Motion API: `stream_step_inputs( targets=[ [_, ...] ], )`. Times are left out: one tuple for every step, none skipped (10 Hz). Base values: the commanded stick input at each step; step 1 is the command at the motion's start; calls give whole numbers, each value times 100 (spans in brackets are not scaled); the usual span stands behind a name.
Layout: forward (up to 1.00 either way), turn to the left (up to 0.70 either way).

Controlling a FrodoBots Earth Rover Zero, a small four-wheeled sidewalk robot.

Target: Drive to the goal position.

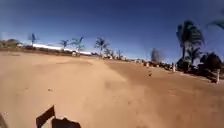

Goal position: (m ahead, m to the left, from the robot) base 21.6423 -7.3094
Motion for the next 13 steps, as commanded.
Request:
stream_step_inputs(
  targets=[
    [70,0],
    [70,0],
    [70,0],
    [70,0],
    [70,0],
    [70,0],
    [70,0],
    [70,0],
    [70,0],
    [70,0],
    [70,0],
    [70,0],
    [70,0]
  ],
)
